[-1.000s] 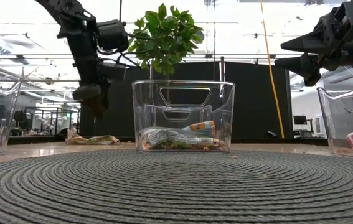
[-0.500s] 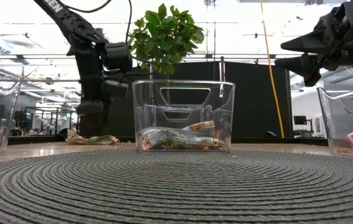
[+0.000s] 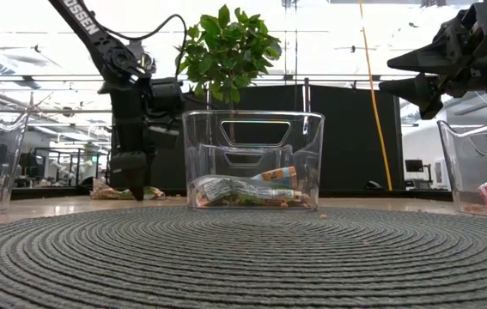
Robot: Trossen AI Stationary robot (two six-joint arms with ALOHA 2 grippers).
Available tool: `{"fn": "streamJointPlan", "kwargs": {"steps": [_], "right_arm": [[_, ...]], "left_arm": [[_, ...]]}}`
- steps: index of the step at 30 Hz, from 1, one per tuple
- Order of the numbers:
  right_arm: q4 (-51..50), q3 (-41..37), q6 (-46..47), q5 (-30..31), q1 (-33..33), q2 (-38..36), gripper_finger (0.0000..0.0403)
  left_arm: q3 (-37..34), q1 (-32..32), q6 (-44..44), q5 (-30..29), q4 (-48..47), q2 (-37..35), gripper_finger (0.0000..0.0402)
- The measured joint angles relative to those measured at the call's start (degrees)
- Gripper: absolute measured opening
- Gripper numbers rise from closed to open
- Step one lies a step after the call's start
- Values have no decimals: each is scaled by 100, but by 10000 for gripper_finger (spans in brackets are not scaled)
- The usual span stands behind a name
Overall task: Pick and place Granola Bars by type
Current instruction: Put the yellow granola bar into the middle transparent bin
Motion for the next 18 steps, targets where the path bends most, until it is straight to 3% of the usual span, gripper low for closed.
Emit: {"fn": "streamJointPlan", "kwargs": {"steps": [18], "right_arm": [[2, 0, 0, 0, -2, 0, 233]], "left_arm": [[-13, 360, 164, 910, 74, 112, 389]]}}
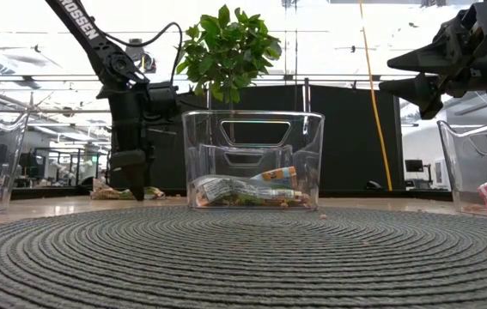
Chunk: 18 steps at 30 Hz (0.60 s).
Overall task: Pick and place Granola Bars by type
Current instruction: Put the yellow granola bar into the middle transparent bin
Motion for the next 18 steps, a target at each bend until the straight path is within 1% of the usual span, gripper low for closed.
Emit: {"fn": "streamJointPlan", "kwargs": {"steps": [3, 7, 13, 18], "right_arm": [[-2, 0, 0, 0, 0, -1, 233], [0, -1, 0, 0, 2, 0, 233], [-1, -2, 0, 0, 0, -2, 233], [0, 0, 0, 0, 0, -2, 233]], "left_arm": [[0, 1, 28, 76, -21, 7, 364], [0, -3, 23, 215, -64, 7, 304], [-6, -19, -76, 328, -136, 10, 189], [-9, -28, -129, 379, -222, 11, 77]]}}
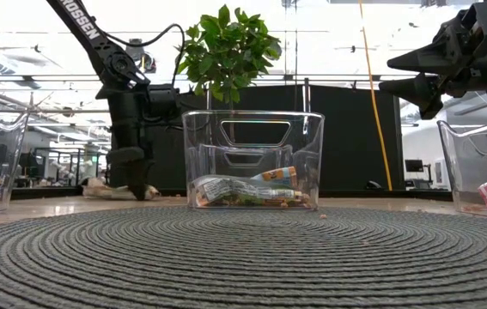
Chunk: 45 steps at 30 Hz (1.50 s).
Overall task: Pick and place Granola Bars by type
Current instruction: Put the yellow granola bar into the middle transparent bin
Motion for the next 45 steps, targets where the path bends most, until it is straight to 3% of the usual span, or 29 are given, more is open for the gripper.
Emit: {"fn": "streamJointPlan", "kwargs": {"steps": [2, 4, 14, 21, 32, 37, 45], "right_arm": [[0, 0, 0, 0, 2, 1, 233], [0, -2, 0, -2, 0, 2, 233], [0, -2, 0, -2, 2, 0, 233], [-2, 0, 0, -1, 0, 0, 233], [0, -1, 0, -1, 1, 0, 233], [0, 0, 0, 0, 0, 0, 233], [0, -2, 0, 0, 1, 0, 233]], "left_arm": [[10, -5, -98, -133, 64, 0, 34], [11, -25, -293, -270, 75, 0, 17], [-37, -416, -712, -1151, -390, -373, 6], [-18, -850, -1230, -1423, -1154, -1270, 4], [18, -2090, -2396, -2502, -2605, -2825, 4], [602, -2775, -2944, -2898, -3543, -3016, 4], [2411, -3846, -3561, -3156, -4476, -2725, 3]]}}
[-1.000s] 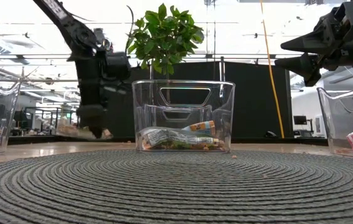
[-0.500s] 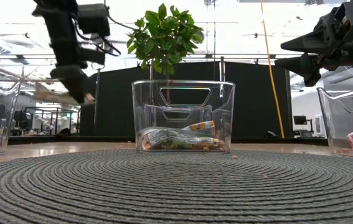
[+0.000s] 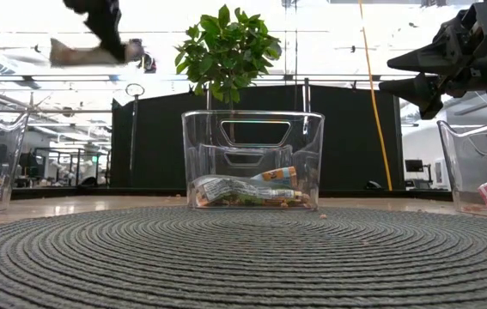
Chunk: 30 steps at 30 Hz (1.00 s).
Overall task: Pick and place Granola Bars by type
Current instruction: Put the yellow granola bar into the middle transparent bin
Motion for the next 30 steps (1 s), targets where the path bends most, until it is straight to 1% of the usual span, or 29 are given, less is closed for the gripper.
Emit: {"fn": "streamJointPlan", "kwargs": {"steps": [3, 7, 12, 15, 19, 22, 27, 30], "right_arm": [[0, 2, 0, 0, 0, 0, 233], [0, 2, 0, 0, 0, 0, 233], [0, 2, 0, -1, 0, 1, 233], [0, 2, 0, 0, -1, 0, 233], [0, 2, 0, -2, 0, 0, 233], [0, 2, 0, 0, -1, 0, 233], [0, 1, 0, 0, 1, 1, 233], [0, 0, 0, 0, -1, 0, 233]], "left_arm": [[762, -320, -124, 20, -257, 319, 3], [1802, -689, -144, 233, -463, 893, 3], [3001, -992, 360, 333, -442, 1778, 3], [3525, -972, 746, 333, -331, 2319, 3], [3846, -778, 1218, 531, 70, 2907, 3], [3862, -553, 1393, 780, 419, 3221, 3], [3862, -161, 1738, 782, 760, 3692, 3], [3862, 95, 1990, 903, 1197, 3975, 3]]}}
